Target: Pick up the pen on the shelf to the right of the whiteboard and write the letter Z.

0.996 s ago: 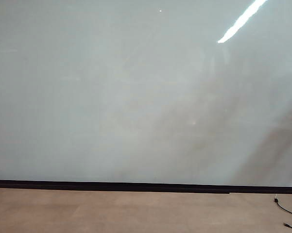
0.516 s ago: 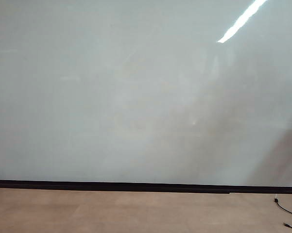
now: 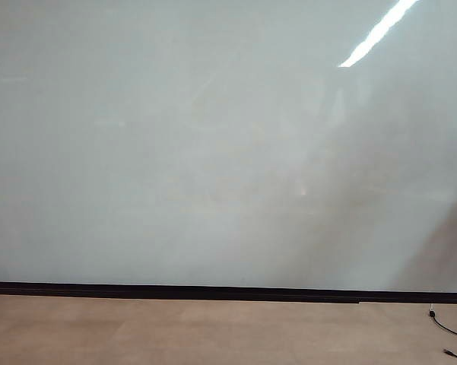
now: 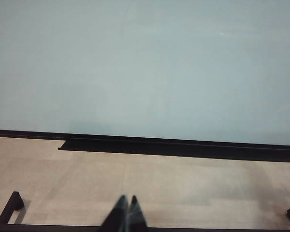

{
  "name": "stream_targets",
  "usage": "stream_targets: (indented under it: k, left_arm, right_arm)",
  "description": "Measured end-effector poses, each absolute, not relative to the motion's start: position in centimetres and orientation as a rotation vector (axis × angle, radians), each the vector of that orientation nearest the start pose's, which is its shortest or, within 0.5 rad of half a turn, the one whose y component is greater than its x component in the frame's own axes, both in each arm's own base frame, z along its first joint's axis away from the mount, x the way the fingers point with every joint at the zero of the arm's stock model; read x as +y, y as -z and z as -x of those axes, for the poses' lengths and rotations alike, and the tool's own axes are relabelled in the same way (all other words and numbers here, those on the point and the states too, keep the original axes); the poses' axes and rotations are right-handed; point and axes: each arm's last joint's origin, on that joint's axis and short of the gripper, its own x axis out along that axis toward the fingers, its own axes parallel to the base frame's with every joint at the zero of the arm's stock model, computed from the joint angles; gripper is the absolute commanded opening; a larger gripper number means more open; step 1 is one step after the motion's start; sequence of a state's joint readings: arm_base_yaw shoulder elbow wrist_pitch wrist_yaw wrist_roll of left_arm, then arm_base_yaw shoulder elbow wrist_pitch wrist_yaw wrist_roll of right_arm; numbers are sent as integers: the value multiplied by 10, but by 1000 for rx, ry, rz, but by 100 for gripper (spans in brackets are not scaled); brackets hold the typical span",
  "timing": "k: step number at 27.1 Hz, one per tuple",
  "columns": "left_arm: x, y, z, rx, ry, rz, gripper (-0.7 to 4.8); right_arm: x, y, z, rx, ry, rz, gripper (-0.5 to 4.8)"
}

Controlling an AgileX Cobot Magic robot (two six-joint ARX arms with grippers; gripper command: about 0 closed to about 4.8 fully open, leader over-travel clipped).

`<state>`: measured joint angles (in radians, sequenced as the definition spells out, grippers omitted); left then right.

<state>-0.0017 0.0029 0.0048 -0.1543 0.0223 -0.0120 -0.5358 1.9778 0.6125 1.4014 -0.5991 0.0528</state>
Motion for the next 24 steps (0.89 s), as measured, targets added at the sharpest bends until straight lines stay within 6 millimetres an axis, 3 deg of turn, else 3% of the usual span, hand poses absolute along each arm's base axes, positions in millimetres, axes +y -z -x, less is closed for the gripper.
stream_targets:
  k: [6, 14, 18, 22, 24]
  left_arm:
    - [-1, -150, -96, 153, 23, 14, -4]
    - [-1, -150, -96, 153, 23, 14, -4]
    - [-1, -150, -96, 153, 23, 14, -5]
    - [-1, -150, -96, 153, 23, 14, -4]
    - [-1, -150, -96, 153, 23, 14, -4]
  right_arm:
    - [-152, -122, -288, -31, -65, -35, 427]
    - [-153, -128, -295, -55, -95, -19, 420]
    - [-153, -131, -298, -65, -124, -11, 355]
    - [-153, -131, -297, -65, -125, -11, 352]
    - [-153, -131, -298, -64, -125, -13, 312]
